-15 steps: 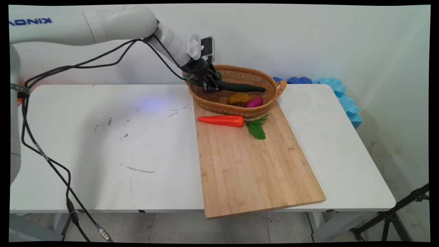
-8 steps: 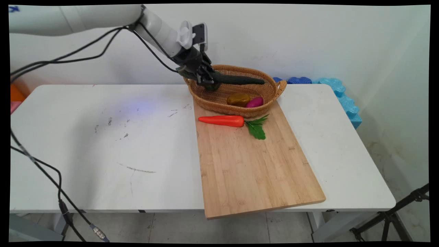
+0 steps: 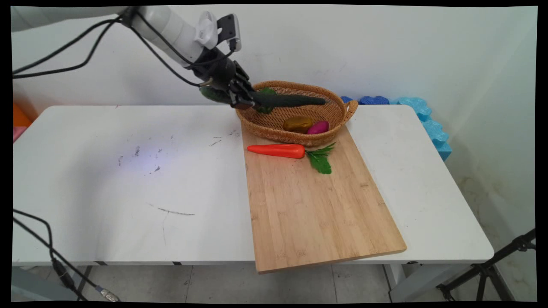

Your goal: Place the picked object on the cutting board

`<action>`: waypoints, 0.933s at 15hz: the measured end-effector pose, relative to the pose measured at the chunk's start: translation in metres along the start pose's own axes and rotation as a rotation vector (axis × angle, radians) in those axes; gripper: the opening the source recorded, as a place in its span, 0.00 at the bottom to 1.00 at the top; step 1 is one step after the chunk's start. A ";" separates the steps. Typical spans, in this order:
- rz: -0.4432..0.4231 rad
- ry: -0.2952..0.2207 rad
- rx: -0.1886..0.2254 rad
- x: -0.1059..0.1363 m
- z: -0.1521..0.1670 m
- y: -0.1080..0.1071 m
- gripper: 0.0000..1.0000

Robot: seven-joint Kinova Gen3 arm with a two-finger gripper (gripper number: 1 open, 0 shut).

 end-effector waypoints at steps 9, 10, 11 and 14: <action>-0.142 0.003 -0.128 -0.006 -0.031 0.068 0.00; -0.159 0.004 -0.143 -0.007 -0.031 0.075 0.00; -0.171 0.005 -0.153 -0.008 -0.031 0.080 0.00; -0.226 0.011 -0.199 -0.013 -0.027 0.102 0.00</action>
